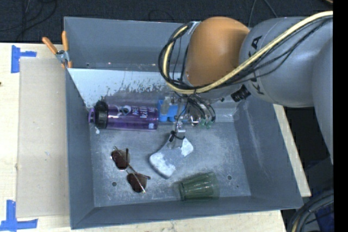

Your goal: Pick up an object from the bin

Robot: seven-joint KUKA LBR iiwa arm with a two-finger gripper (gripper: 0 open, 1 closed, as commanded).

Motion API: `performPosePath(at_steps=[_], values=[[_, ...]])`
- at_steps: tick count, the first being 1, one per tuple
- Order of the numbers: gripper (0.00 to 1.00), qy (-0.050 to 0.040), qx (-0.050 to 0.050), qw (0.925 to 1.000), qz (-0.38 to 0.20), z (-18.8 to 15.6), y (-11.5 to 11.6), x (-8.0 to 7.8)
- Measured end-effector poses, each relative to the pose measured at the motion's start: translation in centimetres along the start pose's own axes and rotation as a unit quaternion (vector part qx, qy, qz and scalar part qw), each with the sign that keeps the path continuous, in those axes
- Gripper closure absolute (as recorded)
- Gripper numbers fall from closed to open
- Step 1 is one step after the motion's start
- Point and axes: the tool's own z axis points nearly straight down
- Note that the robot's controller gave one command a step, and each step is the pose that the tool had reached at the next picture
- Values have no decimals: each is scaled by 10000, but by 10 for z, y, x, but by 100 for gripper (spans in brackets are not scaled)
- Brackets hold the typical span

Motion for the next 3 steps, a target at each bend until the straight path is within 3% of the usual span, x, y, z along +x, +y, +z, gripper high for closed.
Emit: performPosePath(at_steps=[1,2,3], values=[[0,-38,-3,10000,10,-4,0,-2],[0,-42,-2,9993,-373,75,-48,2],[0,-43,-9,9986,-531,92,-63,6]])
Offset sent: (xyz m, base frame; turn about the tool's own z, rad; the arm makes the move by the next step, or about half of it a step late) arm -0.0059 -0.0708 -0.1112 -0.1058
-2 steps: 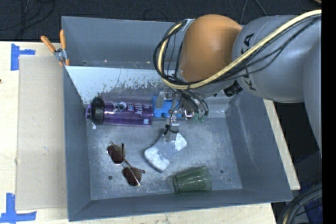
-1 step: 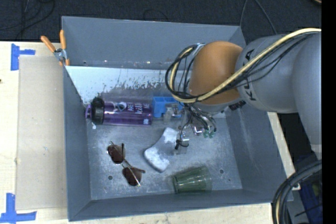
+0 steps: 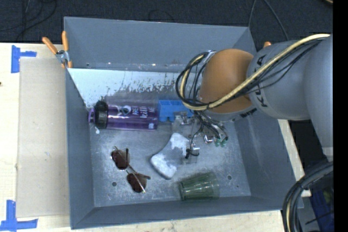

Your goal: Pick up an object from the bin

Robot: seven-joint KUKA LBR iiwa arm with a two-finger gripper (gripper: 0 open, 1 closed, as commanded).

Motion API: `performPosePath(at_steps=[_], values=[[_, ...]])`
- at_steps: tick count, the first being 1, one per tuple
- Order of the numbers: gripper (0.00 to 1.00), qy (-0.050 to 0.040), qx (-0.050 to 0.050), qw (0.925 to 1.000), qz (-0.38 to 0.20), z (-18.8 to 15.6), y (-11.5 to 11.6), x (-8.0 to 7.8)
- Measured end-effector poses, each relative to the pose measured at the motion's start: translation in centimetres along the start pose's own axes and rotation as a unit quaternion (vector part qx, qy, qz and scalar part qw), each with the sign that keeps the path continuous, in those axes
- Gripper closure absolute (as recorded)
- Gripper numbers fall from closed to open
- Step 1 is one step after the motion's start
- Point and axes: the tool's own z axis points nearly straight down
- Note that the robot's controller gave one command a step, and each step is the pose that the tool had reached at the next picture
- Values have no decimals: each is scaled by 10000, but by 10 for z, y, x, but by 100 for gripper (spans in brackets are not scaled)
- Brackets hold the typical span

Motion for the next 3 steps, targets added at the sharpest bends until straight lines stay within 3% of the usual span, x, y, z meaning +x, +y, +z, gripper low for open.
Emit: performPosePath(at_steps=[1,2,3], values=[[0,29,9,9984,556,-10,-7,6],[0,13,0,9958,911,21,-15,9],[100,15,1,9978,668,20,-9,18]])
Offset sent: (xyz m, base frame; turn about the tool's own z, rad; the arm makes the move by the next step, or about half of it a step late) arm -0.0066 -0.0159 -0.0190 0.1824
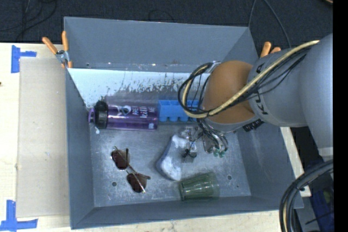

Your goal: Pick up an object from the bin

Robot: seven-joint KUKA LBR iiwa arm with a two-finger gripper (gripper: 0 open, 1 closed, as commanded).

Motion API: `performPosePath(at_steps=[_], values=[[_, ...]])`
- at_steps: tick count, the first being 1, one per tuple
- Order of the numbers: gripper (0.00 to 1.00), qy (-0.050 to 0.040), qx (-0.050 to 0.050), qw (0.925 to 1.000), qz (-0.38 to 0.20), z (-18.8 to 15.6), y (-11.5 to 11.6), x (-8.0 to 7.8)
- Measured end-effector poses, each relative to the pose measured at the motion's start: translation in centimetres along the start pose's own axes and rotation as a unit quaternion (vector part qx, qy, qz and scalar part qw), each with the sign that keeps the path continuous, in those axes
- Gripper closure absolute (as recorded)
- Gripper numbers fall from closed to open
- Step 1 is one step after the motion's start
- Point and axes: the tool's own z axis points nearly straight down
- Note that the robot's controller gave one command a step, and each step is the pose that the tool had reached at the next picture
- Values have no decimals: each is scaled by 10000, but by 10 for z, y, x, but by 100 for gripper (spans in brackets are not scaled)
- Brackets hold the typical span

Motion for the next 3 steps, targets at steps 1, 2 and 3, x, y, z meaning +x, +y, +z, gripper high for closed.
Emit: performPosePath(at_steps=[1,2,3], values=[[100,0,0,10000,2,0,0,0],[100,11,-1,10000,10,-17,0,1],[100,11,-3,10000,16,-30,0,1]])
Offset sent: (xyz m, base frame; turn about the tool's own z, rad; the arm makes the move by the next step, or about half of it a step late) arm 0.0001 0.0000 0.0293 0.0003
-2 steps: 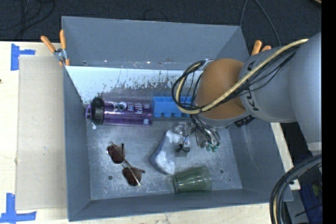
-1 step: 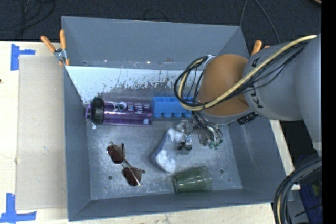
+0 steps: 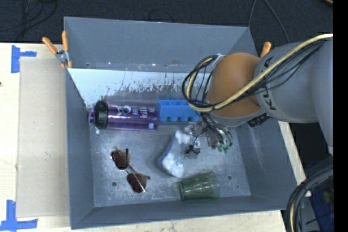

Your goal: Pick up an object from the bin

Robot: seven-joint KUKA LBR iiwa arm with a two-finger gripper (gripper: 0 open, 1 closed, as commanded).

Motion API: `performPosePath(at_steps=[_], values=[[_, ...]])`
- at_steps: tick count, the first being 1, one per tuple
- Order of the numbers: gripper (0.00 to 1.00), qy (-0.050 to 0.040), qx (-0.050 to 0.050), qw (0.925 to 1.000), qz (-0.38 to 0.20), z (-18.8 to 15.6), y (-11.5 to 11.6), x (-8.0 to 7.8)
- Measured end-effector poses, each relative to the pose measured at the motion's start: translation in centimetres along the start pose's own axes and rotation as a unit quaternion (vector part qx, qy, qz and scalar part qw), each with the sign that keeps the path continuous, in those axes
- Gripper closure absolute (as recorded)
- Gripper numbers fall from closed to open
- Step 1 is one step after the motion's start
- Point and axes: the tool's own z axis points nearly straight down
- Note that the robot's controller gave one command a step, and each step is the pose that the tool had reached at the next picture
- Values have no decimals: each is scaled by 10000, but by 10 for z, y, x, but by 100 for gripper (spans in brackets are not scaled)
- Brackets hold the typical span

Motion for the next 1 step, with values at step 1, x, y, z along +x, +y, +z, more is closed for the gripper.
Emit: performPosePath(at_steps=[1], values=[[100,40,1,10000,5,-42,0,2]])
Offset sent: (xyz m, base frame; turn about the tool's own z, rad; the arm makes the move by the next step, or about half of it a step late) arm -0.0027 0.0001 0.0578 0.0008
